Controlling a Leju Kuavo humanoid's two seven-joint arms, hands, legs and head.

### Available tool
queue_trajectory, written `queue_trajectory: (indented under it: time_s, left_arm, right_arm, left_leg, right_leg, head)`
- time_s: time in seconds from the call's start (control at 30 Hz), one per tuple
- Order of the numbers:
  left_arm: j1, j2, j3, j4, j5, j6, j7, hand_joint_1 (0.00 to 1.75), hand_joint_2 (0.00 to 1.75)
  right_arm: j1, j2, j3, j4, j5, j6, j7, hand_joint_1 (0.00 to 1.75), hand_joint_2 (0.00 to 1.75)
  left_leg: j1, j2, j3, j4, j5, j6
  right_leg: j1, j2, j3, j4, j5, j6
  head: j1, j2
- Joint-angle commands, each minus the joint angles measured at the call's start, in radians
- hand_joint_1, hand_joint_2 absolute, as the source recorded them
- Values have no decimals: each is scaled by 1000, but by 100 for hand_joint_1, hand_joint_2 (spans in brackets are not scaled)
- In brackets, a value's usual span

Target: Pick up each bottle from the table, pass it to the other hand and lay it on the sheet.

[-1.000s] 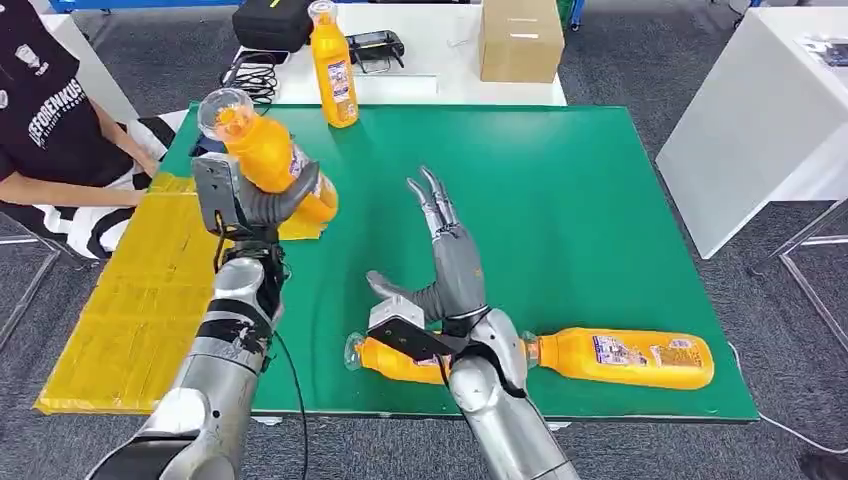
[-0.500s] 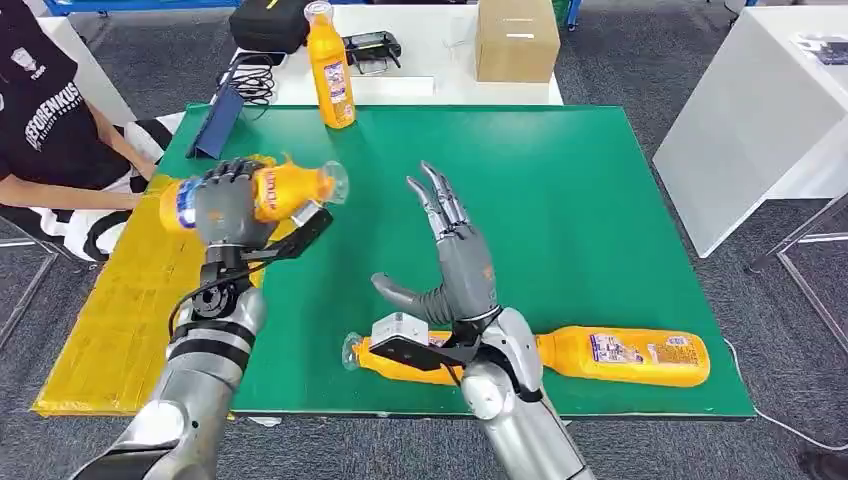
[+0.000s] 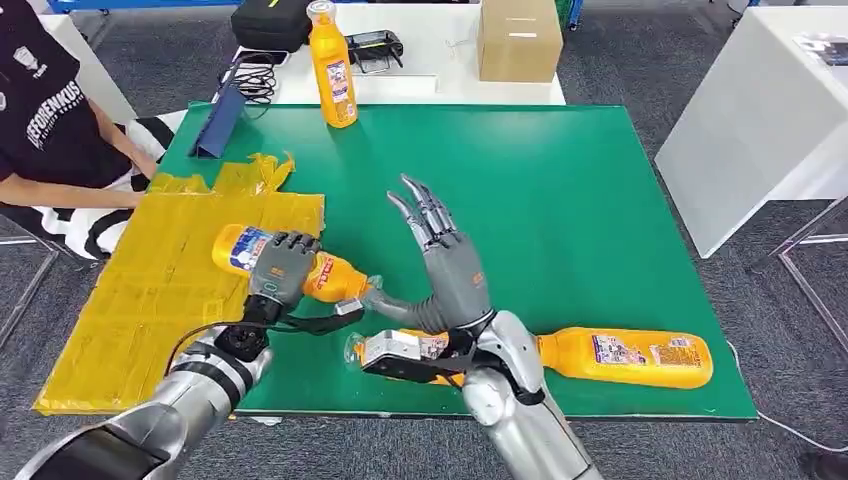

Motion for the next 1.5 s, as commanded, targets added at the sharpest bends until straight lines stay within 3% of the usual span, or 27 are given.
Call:
queue_trajectory:
  time_s: [0.03, 0.17, 0.3, 0.33, 0.37, 0.47, 0.5, 0.83, 0.87, 0.97, 1.0, 1.03, 1.1, 1.47, 1.5]
  left_arm:
    - [-87, -31, 9, 191, -1, 1, -6, 175, 175]
    - [-117, -60, 101, 263, 60, -10, -65, 175, 175]
    - [-140, -71, 207, 279, 128, -129, -51, 175, 175]
    - [-146, -69, 222, 279, 134, -144, -38, 161, 175]
    - [-155, -67, 243, 279, 144, -172, -25, 157, 175]
    - [-163, -62, 250, 280, 134, -205, -3, 161, 175]
    - [-167, -61, 256, 285, 132, -230, 4, 175, 175]
    - [-167, -60, 280, 290, 133, -299, 48, 175, 175]
    - [-165, -58, 279, 287, 127, -304, 51, 150, 175]
    - [-160, -57, 301, 292, 138, -356, 28, 44, 175]
    - [-153, -57, 309, 280, 134, -384, 24, 35, 175]
    - [-155, -57, 312, 291, 124, -422, 26, 12, 175]
    - [-153, -57, 331, 292, 130, -459, 22, 0, 175]
    - [-164, -64, 401, 283, 175, -527, -46, 0, 175]
    - [-161, -70, 447, 271, 224, -517, -108, 0, 175]
  right_arm:
    - [-51, -45, 40, 45, -1, 7, -1, 0, 175]
    - [-44, -42, 48, 45, 3, 13, -3, 0, 175]
    - [-43, -38, 57, 52, 14, 20, -3, 0, 175]
    - [-42, -37, 59, 51, 17, 21, -2, 0, 175]
    - [-42, -36, 60, 49, 20, 22, 0, 0, 175]
    - [-43, -34, 62, 49, 23, 26, 2, 0, 175]
    - [-43, -33, 62, 49, 23, 27, 2, 0, 175]
    - [-45, -31, 68, 43, 25, 34, 1, 0, 175]
    - [-46, -30, 70, 43, 27, 37, 1, 0, 175]
    - [-53, -37, 76, 48, 35, 47, 6, 0, 175]
    - [-58, -40, 78, 51, 41, 54, 12, 0, 175]
    - [-74, -48, 87, 69, 57, 76, 26, 0, 175]
    - [-93, -49, 87, 99, 61, 86, 28, 0, 175]
    - [-113, -51, 84, 127, 64, 101, 28, 0, 175]
    - [-111, -52, 82, 127, 64, 100, 29, 0, 175]
  left_leg:
    - [0, -2, 3, -1, 0, 1]
    - [1, -1, 3, -1, 0, 2]
    - [1, -1, 1, 0, 0, 1]
    - [1, -2, 3, -1, 0, 1]
    - [1, -1, 2, -1, 0, 1]
    - [1, -2, 2, -1, 0, 1]
    - [1, -2, 4, -2, 0, 1]
    - [1, -1, 5, -2, 0, 1]
    - [0, -1, 3, -1, 0, 1]
    - [0, 0, 5, -1, 0, 1]
    - [1, 0, 7, -3, 0, 1]
    - [0, 0, 5, -2, 0, 1]
    - [0, -1, 6, -2, 0, 1]
    - [0, -1, 13, -2, 0, 1]
    - [0, -1, 14, -4, 1, 1]
  right_leg:
    - [1, -2, 4, -2, 0, 0]
    - [1, -1, 4, -2, 0, 1]
    - [1, -2, 2, -1, 0, 0]
    - [1, -2, 4, -2, 0, 1]
    - [1, -1, 2, -1, 0, 0]
    - [1, -1, 3, -1, 0, 0]
    - [1, -1, 5, -2, 0, 0]
    - [0, 0, 5, -2, 0, 1]
    - [0, 0, 3, -1, 0, 0]
    - [0, 1, 5, -1, 0, 0]
    - [0, 1, 6, -2, 0, 0]
    - [0, 0, 5, -1, 0, 0]
    - [0, 0, 6, -2, 1, 0]
    - [0, 0, 13, -2, 1, 0]
    - [0, 0, 14, -3, 2, 1]
  head:
    - [0, 0]
    - [0, 0]
    - [0, 0]
    - [0, 0]
    - [0, 0]
    - [0, 0]
    - [0, 0]
    - [0, 0]
    - [0, 0]
    - [0, 0]
    - [0, 0]
    - [0, 0]
    - [0, 0]
    - [0, 0]
    - [0, 0]
